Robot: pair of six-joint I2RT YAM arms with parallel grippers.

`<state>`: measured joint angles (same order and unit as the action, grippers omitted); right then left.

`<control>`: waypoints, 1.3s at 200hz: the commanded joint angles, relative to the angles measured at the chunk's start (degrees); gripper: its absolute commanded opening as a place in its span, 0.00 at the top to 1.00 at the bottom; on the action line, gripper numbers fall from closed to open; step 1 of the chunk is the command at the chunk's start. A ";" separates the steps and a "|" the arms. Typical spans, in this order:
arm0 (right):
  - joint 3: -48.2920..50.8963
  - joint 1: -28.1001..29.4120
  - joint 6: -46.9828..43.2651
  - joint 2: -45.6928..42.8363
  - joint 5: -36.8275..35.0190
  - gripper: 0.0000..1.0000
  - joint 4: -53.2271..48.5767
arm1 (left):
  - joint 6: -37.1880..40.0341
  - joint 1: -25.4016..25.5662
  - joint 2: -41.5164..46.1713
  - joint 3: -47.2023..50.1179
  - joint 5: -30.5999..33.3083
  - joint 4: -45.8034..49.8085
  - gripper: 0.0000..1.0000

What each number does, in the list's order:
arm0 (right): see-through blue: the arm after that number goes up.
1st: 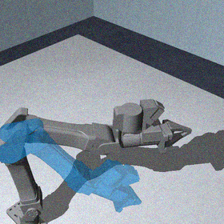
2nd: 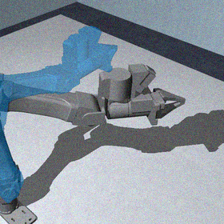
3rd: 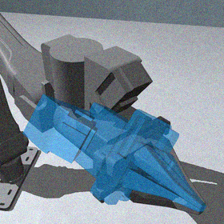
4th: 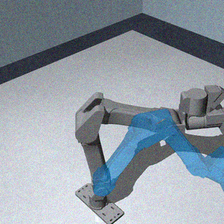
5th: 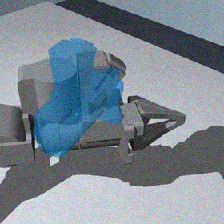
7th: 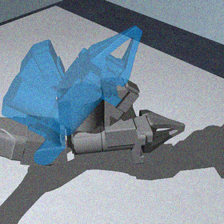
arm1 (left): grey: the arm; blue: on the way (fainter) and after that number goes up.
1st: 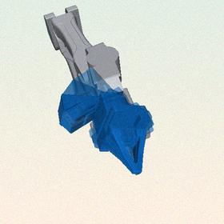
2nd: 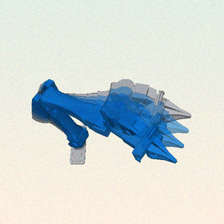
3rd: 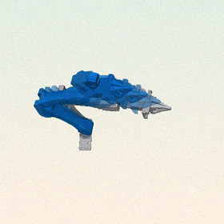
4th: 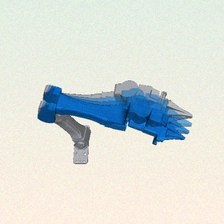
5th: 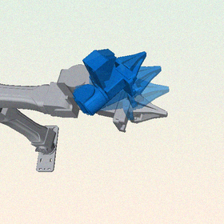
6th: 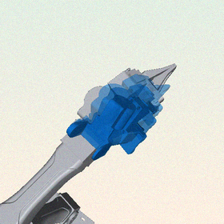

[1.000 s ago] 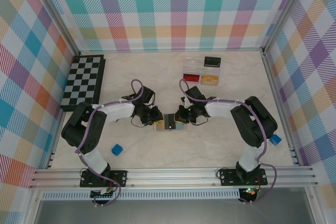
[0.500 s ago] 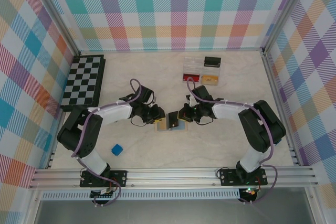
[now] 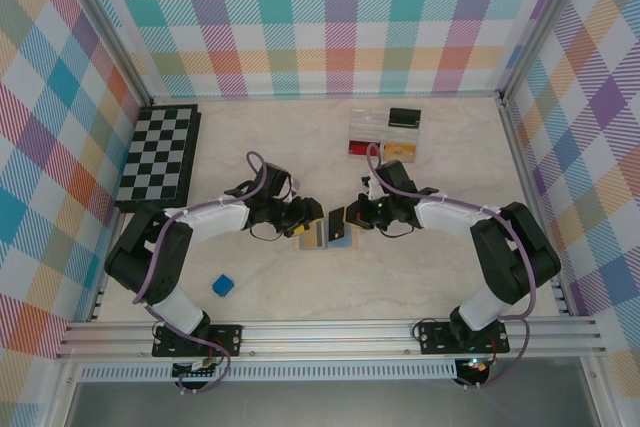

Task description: Take the credit cards out of the card holder

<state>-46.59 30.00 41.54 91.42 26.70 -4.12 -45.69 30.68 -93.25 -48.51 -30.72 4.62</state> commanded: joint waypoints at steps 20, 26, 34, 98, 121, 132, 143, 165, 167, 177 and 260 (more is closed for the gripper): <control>0.91 -0.37 -0.35 -0.98 3.86 1.00 1.01 | -4.93 -0.18 -1.39 2.43 -5.95 -10.36 0.37; 1.04 -0.46 -0.03 -1.06 4.37 1.00 1.48 | -5.38 -0.18 -1.56 2.59 -6.38 -11.16 0.36; 1.21 -0.63 0.39 -1.30 5.16 1.00 2.13 | -5.78 -0.22 -1.60 2.84 -6.59 -11.89 0.34; 3.91 -3.67 5.83 -3.28 14.11 1.00 11.03 | -13.99 -1.93 -2.93 6.72 -13.13 -27.92 0.19; 4.36 -4.50 7.99 -3.09 16.24 1.00 14.27 | -16.87 -1.92 -3.42 7.24 -15.53 -33.55 0.18; 4.46 -4.77 8.79 -3.00 17.10 1.00 15.38 | -18.10 -1.94 -3.52 7.48 -16.16 -35.89 0.21; 4.47 -5.02 9.30 -2.95 17.50 1.00 15.80 | -18.96 -1.97 -3.42 7.72 -16.48 -37.48 0.25; 4.80 -5.64 10.25 -2.87 18.27 1.00 17.03 | -20.18 -2.02 -3.26 7.83 -17.03 -39.60 0.40; 4.76 -5.61 10.34 -2.83 18.34 1.00 17.13 | -20.21 -2.02 -3.25 7.82 -17.05 -39.65 0.42; 4.92 -5.87 10.69 -2.82 18.60 1.00 17.58 | -20.44 -2.01 -3.08 7.86 -17.17 -40.38 0.52; 5.09 -6.27 16.26 -1.62 21.03 0.79 23.83 | -21.72 -1.94 -0.63 8.00 -15.77 -42.85 1.00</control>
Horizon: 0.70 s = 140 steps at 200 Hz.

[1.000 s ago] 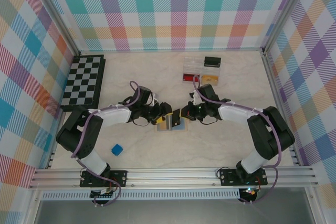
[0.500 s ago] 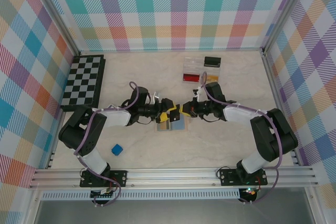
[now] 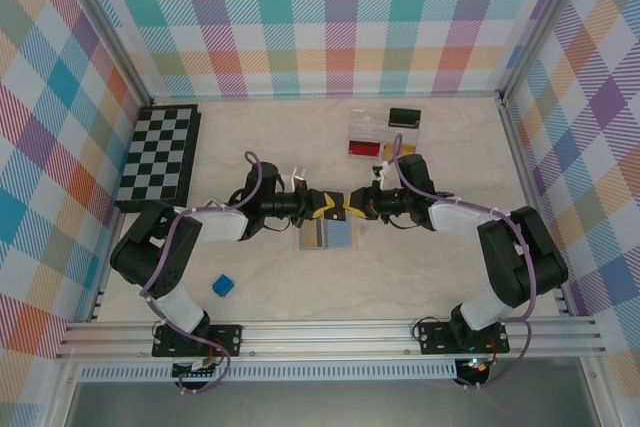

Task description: Take the credit cards out of the card holder

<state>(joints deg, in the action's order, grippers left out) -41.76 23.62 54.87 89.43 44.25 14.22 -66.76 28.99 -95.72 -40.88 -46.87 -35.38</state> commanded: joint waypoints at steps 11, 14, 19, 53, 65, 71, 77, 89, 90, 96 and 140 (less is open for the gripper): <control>0.10 0.09 3.73 0.57 4.09 0.76 6.49 | -0.69 -0.30 2.03 0.37 0.61 -2.86 1.00; 0.10 0.11 3.94 0.65 4.18 0.76 6.75 | -0.66 -0.26 2.10 0.30 0.56 -2.79 1.00; 0.04 0.18 4.37 0.74 4.51 0.75 7.31 | -0.65 -0.25 2.15 0.29 0.66 -2.85 1.00; -0.42 0.18 5.60 1.01 5.97 0.74 8.33 | -1.41 -0.25 2.21 0.20 0.91 -3.79 1.00; -0.60 0.15 5.44 1.05 5.95 0.73 7.84 | -1.86 -0.25 2.31 0.11 0.91 -4.35 1.00; -0.70 0.17 5.42 1.13 5.94 0.73 7.68 | -1.92 -0.25 2.38 -0.03 0.91 -4.46 1.00; -0.76 0.14 5.42 1.25 5.94 0.73 7.55 | -1.97 -0.25 2.45 -0.11 0.98 -4.54 1.00; -1.10 0.17 5.04 1.52 5.87 0.72 6.64 | -1.95 -0.25 2.63 -0.29 1.11 -4.64 1.00; -1.12 0.18 5.01 1.58 5.86 0.72 6.54 | -1.96 -0.25 2.68 -0.32 1.14 -4.63 1.00; -1.30 0.18 4.82 1.63 5.69 0.72 5.95 | -1.89 -0.25 2.81 -0.34 1.24 -4.48 1.00; -2.18 0.20 4.74 1.81 6.09 0.75 6.05 | -1.87 -0.25 3.00 -0.77 1.51 -4.32 1.00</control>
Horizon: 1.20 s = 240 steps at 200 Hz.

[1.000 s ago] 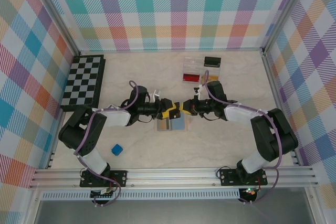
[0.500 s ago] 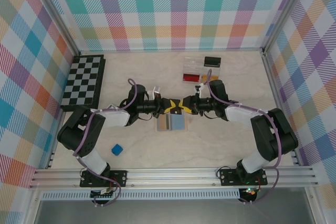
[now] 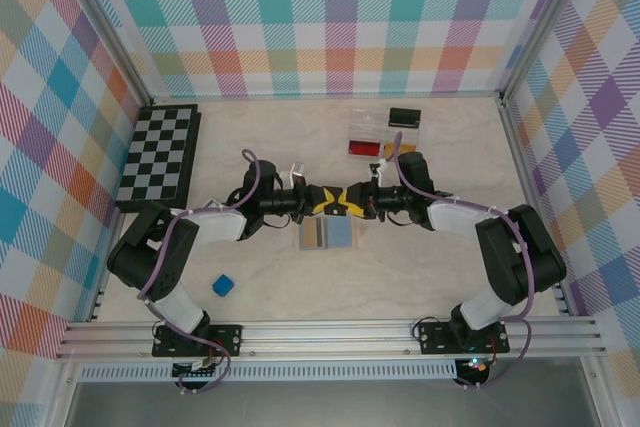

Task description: Take the credit cards out of the card holder

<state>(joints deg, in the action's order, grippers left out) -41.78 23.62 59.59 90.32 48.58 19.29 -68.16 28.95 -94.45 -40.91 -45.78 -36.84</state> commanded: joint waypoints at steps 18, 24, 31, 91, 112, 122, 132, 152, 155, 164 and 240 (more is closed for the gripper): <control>-3.03 0.18 0.00 1.00 2.33 0.77 0.96 | -0.57 -0.21 1.65 -0.80 0.43 -2.76 1.00; -3.32 0.20 0.15 1.15 2.60 0.77 1.14 | -0.51 -0.21 1.69 -0.90 0.54 -2.72 1.00; -3.63 0.20 0.24 1.21 2.90 0.79 1.27 | -0.48 -0.21 1.73 -1.00 0.52 -2.48 1.00; -9.88 0.07 -11.79 -1.12 -3.21 1.00 -13.38 | 6.03 -0.79 4.95 -3.35 3.60 11.08 0.59; -15.83 -0.39 -23.50 -2.70 -12.44 1.00 -28.02 | 11.41 -1.94 7.67 -5.16 6.62 22.46 0.33; -18.88 -0.82 -28.82 -3.25 -18.06 1.00 -33.75 | 14.85 -2.46 9.09 -6.50 9.13 29.35 0.24; -21.99 -1.56 -33.99 -3.57 -23.42 1.00 -38.34 | 18.41 -2.84 10.16 -8.14 12.44 36.66 0.18; -27.60 -3.90 -43.09 -3.58 -30.24 1.00 -42.73 | 24.33 -3.28 11.33 -11.88 19.10 47.61 0.11; -28.39 -4.23 -44.46 -3.55 -31.18 1.00 -43.03 | 24.99 -3.36 11.42 -12.20 20.05 49.04 0.10; -30.53 -5.48 -48.22 -3.05 -32.92 1.00 -43.55 | 26.73 -3.46 11.52 -13.28 22.65 52.05 0.07; -48.68 -14.77 -79.64 9.61 -29.43 1.00 -47.15 | 30.42 -3.73 8.96 -17.44 25.06 59.20 0.00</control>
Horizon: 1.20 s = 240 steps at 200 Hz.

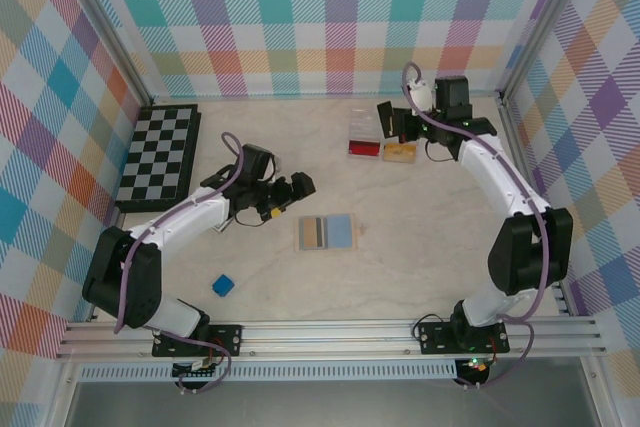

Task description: Take the credit cards out of the card holder

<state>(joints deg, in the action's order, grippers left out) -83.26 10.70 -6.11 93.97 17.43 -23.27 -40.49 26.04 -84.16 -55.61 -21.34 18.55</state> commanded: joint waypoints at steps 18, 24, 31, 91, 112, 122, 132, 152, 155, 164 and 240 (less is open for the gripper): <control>-13.13 -3.15 -20.18 10.72 1.30 1.00 -7.91 | 3.56 -0.82 -2.11 -3.61 0.75 4.87 0.00; -13.78 -3.37 -22.82 11.78 1.06 1.00 -7.81 | 3.78 -0.84 -2.23 -3.71 0.78 4.91 0.00; -14.25 -3.98 -25.97 12.89 1.36 1.00 -7.54 | 3.90 -0.82 -2.47 -3.79 0.67 4.83 0.00; -26.71 -8.31 -44.83 23.71 7.35 1.00 -16.04 | 3.10 -0.74 -7.12 -3.41 -3.09 1.81 0.00; -27.75 -9.54 -48.11 25.24 7.48 1.00 -16.36 | 2.61 -0.73 -8.51 -3.75 -3.62 1.23 0.00; -28.43 -10.10 -49.23 25.92 7.85 1.00 -16.23 | 2.63 -0.74 -9.05 -4.26 -3.62 1.23 0.00; -28.87 -10.43 -50.72 26.32 8.10 1.00 -16.29 | 2.59 -0.77 -9.50 -4.73 -3.71 1.47 0.00; -28.97 -10.88 -54.97 27.02 9.28 1.00 -17.15 | 2.64 -0.74 -10.03 -5.44 -3.88 1.92 0.00; -29.04 -10.93 -55.47 27.12 9.29 1.00 -17.17 | 2.66 -0.69 -10.06 -5.47 -3.88 2.00 0.00; -29.42 -11.09 -56.46 27.62 9.06 1.00 -17.27 | 2.69 -0.69 -10.15 -5.58 -3.93 2.15 0.00; -37.08 -11.57 -61.18 32.62 9.99 1.00 -21.44 | 2.53 -0.12 -11.58 -6.00 -3.88 2.15 0.00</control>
<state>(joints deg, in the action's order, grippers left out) -117.75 -0.40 -62.98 124.86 24.32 -41.01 -37.89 26.04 -94.85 -60.16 -24.56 20.67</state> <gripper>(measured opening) 0.045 0.999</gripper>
